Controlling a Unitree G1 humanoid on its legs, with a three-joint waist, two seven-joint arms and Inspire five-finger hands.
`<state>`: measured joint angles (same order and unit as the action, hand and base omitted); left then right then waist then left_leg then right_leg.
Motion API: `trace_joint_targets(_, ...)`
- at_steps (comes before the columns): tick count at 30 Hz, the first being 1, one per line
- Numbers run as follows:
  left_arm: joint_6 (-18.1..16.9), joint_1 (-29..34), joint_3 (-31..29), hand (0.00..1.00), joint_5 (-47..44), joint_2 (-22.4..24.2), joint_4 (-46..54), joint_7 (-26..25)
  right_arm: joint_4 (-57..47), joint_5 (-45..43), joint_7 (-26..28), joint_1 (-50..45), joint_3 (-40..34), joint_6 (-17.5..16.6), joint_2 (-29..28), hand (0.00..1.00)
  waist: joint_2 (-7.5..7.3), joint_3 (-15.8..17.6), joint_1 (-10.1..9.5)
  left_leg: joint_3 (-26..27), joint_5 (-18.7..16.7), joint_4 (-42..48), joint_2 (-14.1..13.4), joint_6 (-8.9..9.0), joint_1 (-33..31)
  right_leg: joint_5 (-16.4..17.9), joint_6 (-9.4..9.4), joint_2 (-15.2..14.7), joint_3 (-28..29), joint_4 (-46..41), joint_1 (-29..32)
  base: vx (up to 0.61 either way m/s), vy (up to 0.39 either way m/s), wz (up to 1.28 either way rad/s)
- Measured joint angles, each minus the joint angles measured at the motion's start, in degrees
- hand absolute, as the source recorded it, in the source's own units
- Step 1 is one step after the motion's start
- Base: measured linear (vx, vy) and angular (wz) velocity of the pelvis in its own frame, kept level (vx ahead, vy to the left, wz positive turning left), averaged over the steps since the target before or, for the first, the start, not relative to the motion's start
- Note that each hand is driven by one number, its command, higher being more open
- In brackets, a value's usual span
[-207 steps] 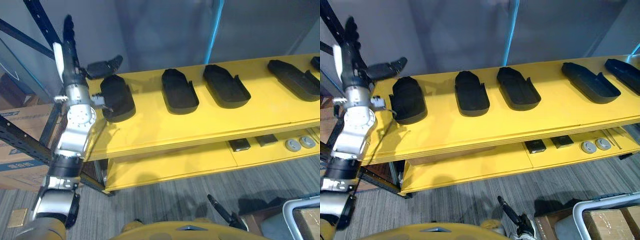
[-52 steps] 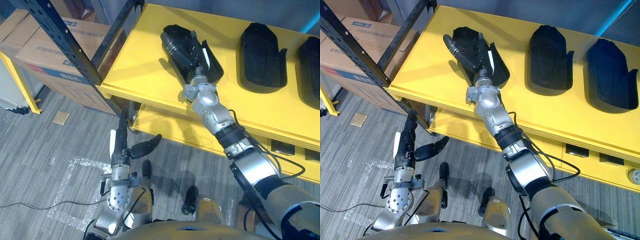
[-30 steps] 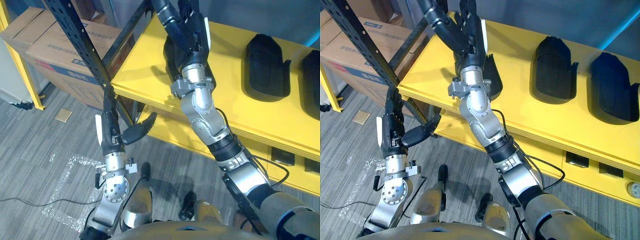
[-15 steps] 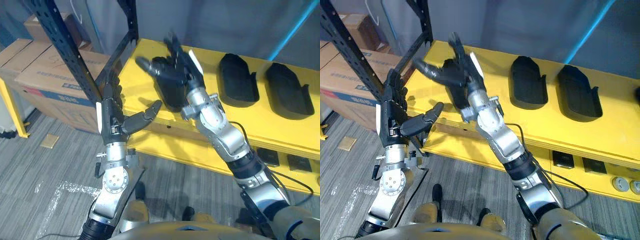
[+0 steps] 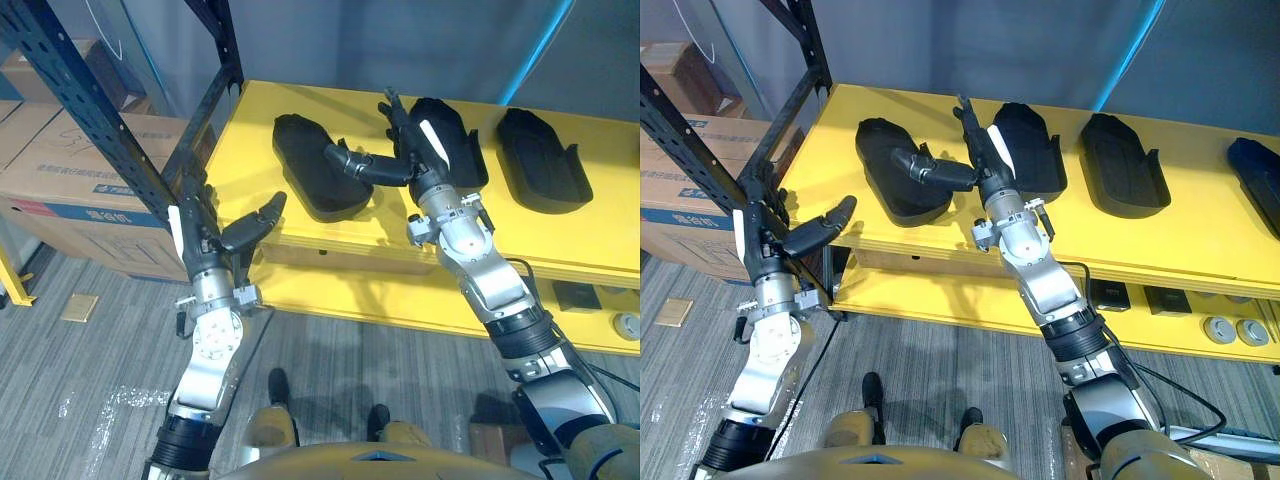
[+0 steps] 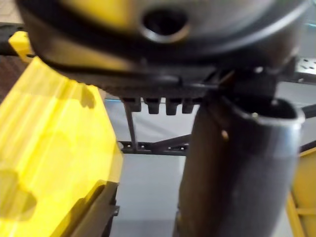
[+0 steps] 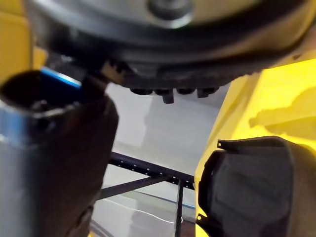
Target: Walk over and take three plastic housings, then place them on the shelf
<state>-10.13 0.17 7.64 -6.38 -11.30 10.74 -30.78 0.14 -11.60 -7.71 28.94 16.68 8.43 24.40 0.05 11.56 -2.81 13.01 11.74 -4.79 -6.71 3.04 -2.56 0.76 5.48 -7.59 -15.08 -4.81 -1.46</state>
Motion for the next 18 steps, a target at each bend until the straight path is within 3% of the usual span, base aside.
trace_joint_targets(8, 0.6, -2.7, -2.3, 1.00, -1.6, -1.0, -0.1, 1.9, 0.0, -0.1, 3.4, -1.2, 0.1, 0.1, 0.0, 1.00, 0.02, 0.0, 0.24, 0.7, -0.2, 0.0, 0.1, -0.20, 0.0, -0.1, -0.02, -0.1, 0.9, 0.0, 0.5, 0.01, -0.003, -0.05)
trace_joint_targets(18, 3.0, -7.8, -3.1, 1.00, -11.6, -3.1, -5.3, 8.2, 3.7, -0.2, 7.1, -1.2, 2.3, 0.3, -0.1, 1.00, 0.38, 0.2, 1.46, 1.1, -0.2, 0.0, 0.1, -0.20, 0.0, -0.1, -0.05, -0.2, 1.3, -0.4, 1.0, 0.00, -0.002, -0.01)
